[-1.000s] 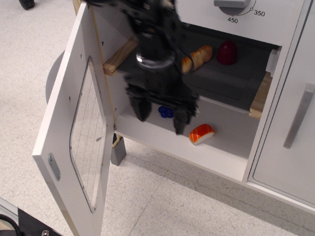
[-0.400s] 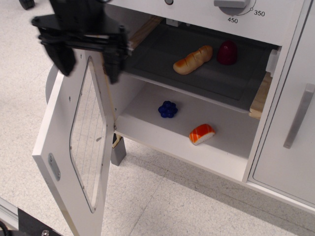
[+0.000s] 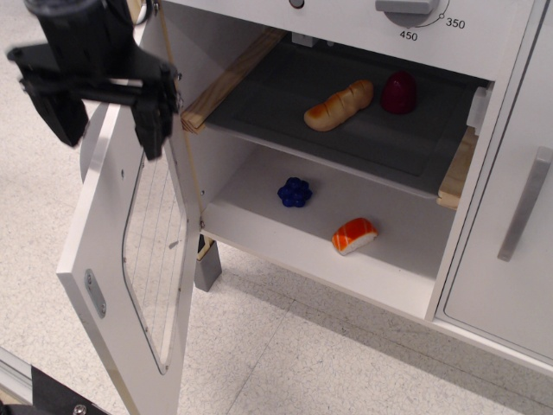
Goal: Close oven
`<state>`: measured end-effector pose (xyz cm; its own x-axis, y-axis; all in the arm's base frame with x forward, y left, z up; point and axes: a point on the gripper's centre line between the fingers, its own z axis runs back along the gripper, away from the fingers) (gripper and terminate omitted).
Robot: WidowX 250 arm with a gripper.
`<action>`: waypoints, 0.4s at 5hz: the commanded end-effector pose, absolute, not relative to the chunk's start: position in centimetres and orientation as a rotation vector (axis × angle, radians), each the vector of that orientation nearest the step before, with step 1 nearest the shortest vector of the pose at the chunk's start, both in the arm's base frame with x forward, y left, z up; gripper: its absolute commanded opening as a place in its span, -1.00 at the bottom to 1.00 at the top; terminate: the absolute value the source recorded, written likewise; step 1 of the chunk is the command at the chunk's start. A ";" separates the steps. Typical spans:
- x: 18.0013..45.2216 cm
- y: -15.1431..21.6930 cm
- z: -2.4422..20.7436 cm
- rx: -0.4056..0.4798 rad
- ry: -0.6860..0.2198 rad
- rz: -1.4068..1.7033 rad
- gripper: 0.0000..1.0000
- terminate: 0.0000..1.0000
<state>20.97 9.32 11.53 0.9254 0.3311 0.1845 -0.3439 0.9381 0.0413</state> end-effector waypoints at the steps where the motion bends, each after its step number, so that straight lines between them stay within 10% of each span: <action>1: 23.0 7.5 9.1 0.049 -0.213 0.434 1.00 -1.00; 2: 24.4 5.4 8.5 0.009 -0.190 0.481 1.00 -1.00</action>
